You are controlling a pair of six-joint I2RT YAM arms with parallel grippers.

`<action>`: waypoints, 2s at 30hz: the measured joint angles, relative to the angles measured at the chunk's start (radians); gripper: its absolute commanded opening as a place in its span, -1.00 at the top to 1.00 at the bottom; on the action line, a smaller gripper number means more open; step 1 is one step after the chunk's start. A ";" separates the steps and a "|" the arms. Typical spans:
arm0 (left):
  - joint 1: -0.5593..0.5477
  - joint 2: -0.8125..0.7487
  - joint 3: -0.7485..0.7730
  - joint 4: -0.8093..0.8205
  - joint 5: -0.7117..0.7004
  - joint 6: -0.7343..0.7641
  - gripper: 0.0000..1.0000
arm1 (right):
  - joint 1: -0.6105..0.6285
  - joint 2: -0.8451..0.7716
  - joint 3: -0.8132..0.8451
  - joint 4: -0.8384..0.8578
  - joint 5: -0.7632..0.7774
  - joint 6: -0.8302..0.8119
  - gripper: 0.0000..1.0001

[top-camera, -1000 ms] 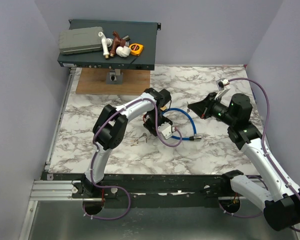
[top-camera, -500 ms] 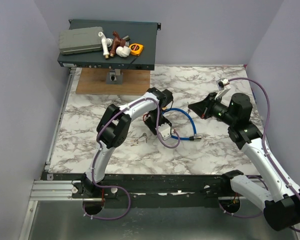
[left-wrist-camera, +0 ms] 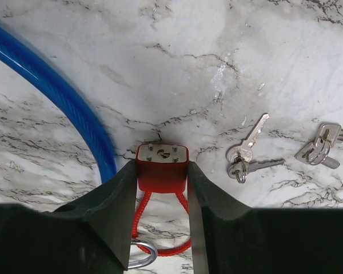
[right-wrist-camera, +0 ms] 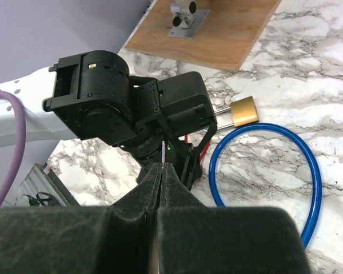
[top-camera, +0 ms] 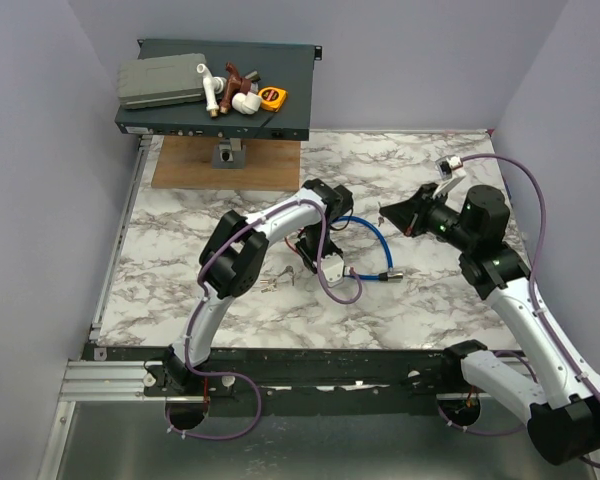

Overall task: Unlock with the key
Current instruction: Move the lock to the center of the board, then pick up the lock from the center of the board.

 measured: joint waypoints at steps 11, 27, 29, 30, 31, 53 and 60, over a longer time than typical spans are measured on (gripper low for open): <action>-0.031 -0.042 -0.071 0.040 0.005 -0.094 0.53 | 0.000 -0.039 0.008 -0.033 0.002 -0.003 0.99; -0.145 -0.109 -0.185 0.122 0.175 -0.329 -0.97 | 0.000 -0.124 0.008 -0.090 0.004 -0.002 0.99; -0.144 -0.113 -0.200 0.133 0.174 -0.335 -0.97 | 0.000 -0.124 0.008 -0.096 0.007 -0.002 0.99; -0.140 -0.116 -0.215 0.144 0.174 -0.338 -0.96 | 0.000 -0.124 0.008 -0.096 0.008 -0.002 0.99; -0.137 -0.116 -0.221 0.158 0.174 -0.343 -0.97 | 0.000 -0.124 0.008 -0.096 0.010 -0.003 0.99; -0.142 -0.146 -0.289 0.340 0.109 -0.378 -0.07 | 0.000 -0.123 0.010 -0.119 0.029 -0.004 0.99; -0.159 -0.151 -0.290 0.331 0.091 -0.435 1.00 | 0.000 -0.121 0.011 -0.120 0.030 -0.004 0.99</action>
